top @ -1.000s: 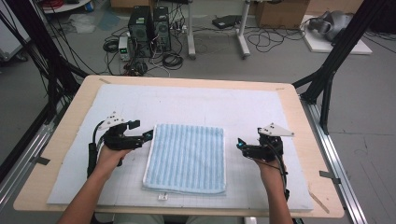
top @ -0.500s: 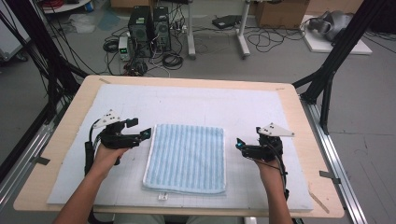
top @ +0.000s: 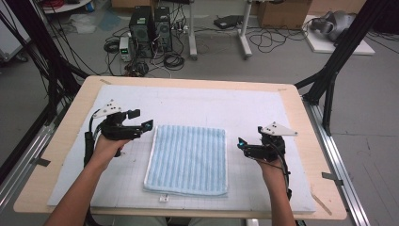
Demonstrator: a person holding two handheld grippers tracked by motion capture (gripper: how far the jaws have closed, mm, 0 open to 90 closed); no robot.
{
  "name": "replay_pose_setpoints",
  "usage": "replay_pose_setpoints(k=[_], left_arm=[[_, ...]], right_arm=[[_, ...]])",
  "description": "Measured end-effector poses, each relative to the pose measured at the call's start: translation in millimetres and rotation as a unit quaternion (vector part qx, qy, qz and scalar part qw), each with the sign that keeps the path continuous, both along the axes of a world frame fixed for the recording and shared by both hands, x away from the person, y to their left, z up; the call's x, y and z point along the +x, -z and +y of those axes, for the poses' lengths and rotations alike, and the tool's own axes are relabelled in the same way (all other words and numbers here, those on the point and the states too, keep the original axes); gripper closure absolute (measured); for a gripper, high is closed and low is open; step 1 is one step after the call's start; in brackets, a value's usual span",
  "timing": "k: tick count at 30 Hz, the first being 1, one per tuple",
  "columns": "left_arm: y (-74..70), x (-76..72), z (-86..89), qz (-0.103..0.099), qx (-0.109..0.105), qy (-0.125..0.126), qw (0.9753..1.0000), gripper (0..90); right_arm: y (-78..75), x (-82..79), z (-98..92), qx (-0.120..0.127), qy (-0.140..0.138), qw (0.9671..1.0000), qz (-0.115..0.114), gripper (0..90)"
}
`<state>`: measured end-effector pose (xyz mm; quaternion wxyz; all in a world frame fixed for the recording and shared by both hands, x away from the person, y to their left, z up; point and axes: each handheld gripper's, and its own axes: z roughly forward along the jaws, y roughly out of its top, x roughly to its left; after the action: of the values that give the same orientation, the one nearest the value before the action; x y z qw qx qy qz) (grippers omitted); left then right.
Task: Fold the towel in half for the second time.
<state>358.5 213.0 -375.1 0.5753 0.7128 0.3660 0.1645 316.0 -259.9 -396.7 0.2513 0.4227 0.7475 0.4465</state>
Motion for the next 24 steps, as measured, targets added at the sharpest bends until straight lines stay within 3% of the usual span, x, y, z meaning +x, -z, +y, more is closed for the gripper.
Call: replay_pose_setpoints(k=[6,14,21,24], left_arm=[[2.9,13.5,-3.1,0.011,0.011,-0.01,0.9998,23.9],[16.3,41.7,-13.7,0.043,0.048,-0.018,0.9978,27.2],[41.9,59.3,-22.8,0.083,0.086,-0.041,0.992,34.0],[47.2,62.5,-24.8,0.082,0.091,-0.044,0.9914,36.3]], right_arm=[[2.5,0.1,1.8,0.003,-0.007,0.9999,0.007,11.6],[7.3,1.0,5.8,0.003,-0.013,0.9997,0.019,11.6],[10.7,1.9,10.8,0.0,-0.021,0.9994,0.026,11.7],[10.4,1.3,11.5,0.001,-0.024,0.9994,0.026,11.6]])
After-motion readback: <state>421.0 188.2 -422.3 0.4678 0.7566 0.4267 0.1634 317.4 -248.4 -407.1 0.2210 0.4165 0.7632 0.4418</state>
